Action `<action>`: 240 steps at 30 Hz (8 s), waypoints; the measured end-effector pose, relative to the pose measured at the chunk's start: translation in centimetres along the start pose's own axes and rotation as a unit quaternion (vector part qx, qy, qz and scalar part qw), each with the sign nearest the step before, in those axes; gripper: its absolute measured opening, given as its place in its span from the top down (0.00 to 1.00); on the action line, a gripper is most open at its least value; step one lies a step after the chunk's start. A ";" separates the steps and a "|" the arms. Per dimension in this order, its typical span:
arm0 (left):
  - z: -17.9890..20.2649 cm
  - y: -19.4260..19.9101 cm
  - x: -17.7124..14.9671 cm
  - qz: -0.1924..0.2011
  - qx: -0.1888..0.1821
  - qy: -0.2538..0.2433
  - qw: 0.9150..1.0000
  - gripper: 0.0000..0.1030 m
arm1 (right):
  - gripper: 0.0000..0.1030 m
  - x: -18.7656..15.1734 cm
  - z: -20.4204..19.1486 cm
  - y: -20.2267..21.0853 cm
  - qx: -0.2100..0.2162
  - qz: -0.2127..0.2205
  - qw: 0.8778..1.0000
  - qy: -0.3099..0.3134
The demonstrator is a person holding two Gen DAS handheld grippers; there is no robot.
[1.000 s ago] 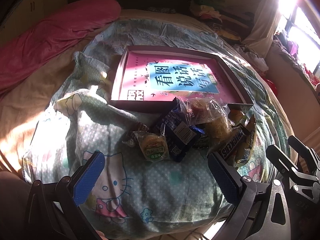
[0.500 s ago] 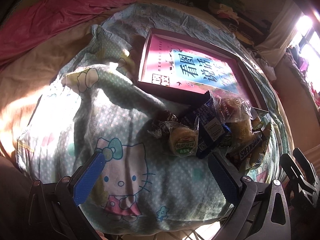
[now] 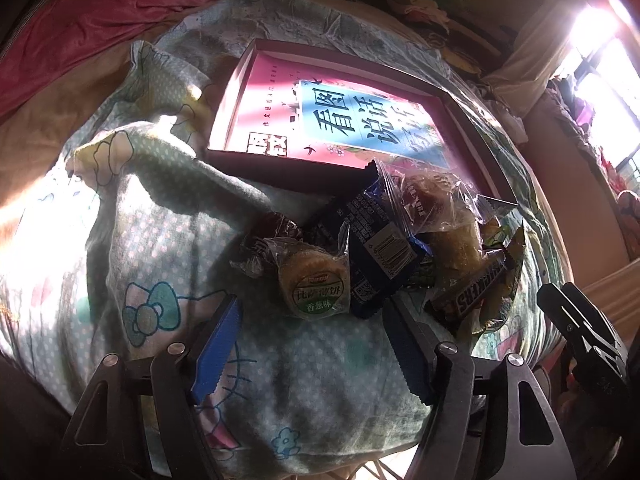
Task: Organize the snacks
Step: 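Grasp the yellow snack bar with the right tool while the left tool grasps the round green-label cookie packet, then carry both snacks into the pink tray and open both tools, then withdraw both tools from the tray back toward the snack pile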
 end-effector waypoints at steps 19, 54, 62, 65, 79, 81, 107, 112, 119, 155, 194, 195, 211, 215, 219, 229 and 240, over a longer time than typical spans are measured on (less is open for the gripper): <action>0.3 -1.6 0.6 0.001 -0.013 -0.016 1.000 0.42 | 0.47 1.1 0.8 -4.2 0.078 -0.075 0.992 -0.064; -0.1 1.4 1.5 0.060 -0.062 -0.018 0.996 0.67 | 0.81 3.8 2.2 -2.5 0.113 -0.030 0.990 -0.074; -1.0 0.8 1.8 0.057 -0.067 -0.006 0.996 0.67 | 0.82 4.9 1.6 -2.1 0.113 -0.011 0.992 -0.060; -1.1 0.8 1.9 0.060 -0.072 -0.003 0.996 0.67 | 0.82 5.1 1.3 -1.9 0.113 -0.004 0.992 -0.054; -2.2 3.2 4.2 0.129 -0.072 0.002 0.989 0.67 | 0.82 7.9 -0.2 -1.1 0.125 0.033 0.991 -0.041; -2.5 3.2 4.7 0.136 -0.067 0.003 0.988 0.67 | 0.82 8.4 -0.4 -1.3 0.126 0.038 0.990 -0.045; -3.6 -2.5 8.7 0.119 -0.023 -0.018 0.993 0.67 | 0.82 9.1 -2.8 -8.8 0.084 -0.011 0.996 -0.002; -3.7 -3.3 8.9 0.111 -0.015 -0.021 0.993 0.67 | 0.82 8.8 -3.1 -10.3 0.065 -0.029 0.997 0.007; -3.3 -3.8 9.0 0.106 -0.006 -0.033 0.994 0.67 | 0.82 8.4 -3.0 -10.6 0.043 -0.031 0.998 0.016; -3.2 -3.7 9.2 0.090 -0.016 -0.041 0.995 0.44 | 0.66 8.3 -1.3 -8.7 0.023 -0.025 0.999 -0.021; -3.1 1.4 8.6 0.136 -0.038 -0.041 0.989 0.24 | 0.32 8.9 -2.6 -4.4 0.047 0.039 0.998 -0.020; -3.1 1.5 8.6 0.138 -0.036 -0.038 0.989 0.24 | 0.32 8.9 -2.7 -4.3 0.048 0.040 0.998 -0.020; -3.1 3.3 7.5 0.153 -0.028 -0.039 0.987 0.23 | 0.26 8.6 -3.2 -2.4 0.067 0.058 0.996 -0.005; -3.1 3.6 7.4 0.155 -0.028 -0.037 0.987 0.23 | 0.25 8.6 -3.2 -2.3 0.068 0.059 0.996 -0.005; -3.2 4.0 7.3 0.157 -0.029 -0.037 0.986 0.23 | 0.25 8.5 -3.2 -1.8 0.073 0.063 0.995 -0.003; -1.9 4.8 6.8 0.165 -0.038 -0.062 0.984 0.23 | 0.20 7.7 -3.4 -0.6 0.083 0.065 0.994 0.008; 0.3 4.7 6.2 0.159 -0.045 -0.100 0.981 0.23 | 0.20 6.8 -3.5 0.2 0.083 0.065 0.994 0.026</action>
Point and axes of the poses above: each gripper's, at about its wrist camera, not at the fingertips, and y roughly against the way its jaws point, z to its right, x to its top, the point moved 2 cm from there along -y, roughly the way its jaws point, and after that the axes turned 11 degrees about -y, right-handed, at the moved point
